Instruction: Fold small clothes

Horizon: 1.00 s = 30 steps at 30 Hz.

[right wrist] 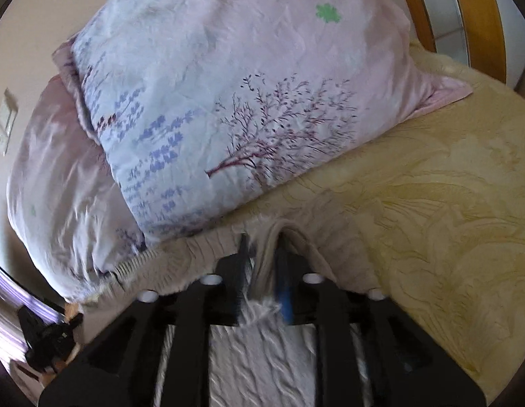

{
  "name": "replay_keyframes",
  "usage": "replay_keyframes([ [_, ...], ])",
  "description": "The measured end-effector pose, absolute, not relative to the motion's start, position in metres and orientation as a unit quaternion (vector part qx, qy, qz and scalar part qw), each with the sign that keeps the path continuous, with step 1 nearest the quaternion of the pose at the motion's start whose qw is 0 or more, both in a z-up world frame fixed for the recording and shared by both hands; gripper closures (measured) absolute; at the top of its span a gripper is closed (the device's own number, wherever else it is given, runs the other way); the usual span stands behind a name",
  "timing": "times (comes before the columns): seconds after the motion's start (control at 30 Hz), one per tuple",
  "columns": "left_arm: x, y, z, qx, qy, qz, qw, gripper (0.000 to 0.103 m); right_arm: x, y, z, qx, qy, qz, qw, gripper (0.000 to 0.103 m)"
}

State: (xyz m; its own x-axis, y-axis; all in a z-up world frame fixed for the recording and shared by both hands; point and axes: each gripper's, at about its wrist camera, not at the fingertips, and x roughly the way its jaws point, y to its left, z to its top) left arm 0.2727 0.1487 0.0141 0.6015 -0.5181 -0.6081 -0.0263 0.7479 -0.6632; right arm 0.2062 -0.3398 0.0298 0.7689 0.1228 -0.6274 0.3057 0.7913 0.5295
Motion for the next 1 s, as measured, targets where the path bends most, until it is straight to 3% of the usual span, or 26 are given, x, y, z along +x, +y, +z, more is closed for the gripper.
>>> replay_keyframes([
  [0.03,0.275,0.149,0.015,-0.327,0.423,-0.147,0.832,0.092,0.213,-0.338,0.032,0.324,0.333,-0.047,0.884,0.052],
  [0.07,0.279,0.149,0.014,-0.335,0.424,-0.148,0.829,0.087,0.216,-0.337,0.034,0.326,0.328,-0.045,0.886,0.045],
  [0.2,0.285,0.150,0.017,-0.360,0.416,-0.151,0.821,0.074,0.222,-0.327,0.045,0.321,0.308,-0.021,0.895,0.041],
  [0.27,0.283,0.154,0.021,-0.372,0.405,-0.152,0.821,0.061,0.218,-0.327,0.051,0.318,0.302,-0.016,0.899,0.041],
  [0.37,0.273,0.167,0.032,-0.373,0.387,-0.140,0.832,0.051,0.201,-0.329,0.060,0.295,0.298,-0.025,0.908,0.041],
  [0.57,0.243,0.180,0.039,-0.320,0.402,-0.130,0.848,0.051,0.157,-0.346,0.060,0.260,0.308,-0.054,0.914,0.043],
  [0.73,0.209,0.165,0.039,-0.224,0.420,-0.134,0.869,0.055,0.136,-0.347,0.046,0.226,0.340,-0.055,0.911,0.056],
  [0.87,0.194,0.152,0.034,-0.176,0.425,-0.131,0.878,0.057,0.131,-0.345,0.036,0.205,0.361,-0.064,0.907,0.058],
  [0.93,0.191,0.148,0.031,-0.162,0.431,-0.128,0.878,0.062,0.133,-0.346,0.031,0.203,0.372,-0.065,0.904,0.058],
  [1.0,0.191,0.144,0.026,-0.157,0.438,-0.130,0.875,0.070,0.135,-0.346,0.023,0.206,0.390,-0.060,0.896,0.069],
])
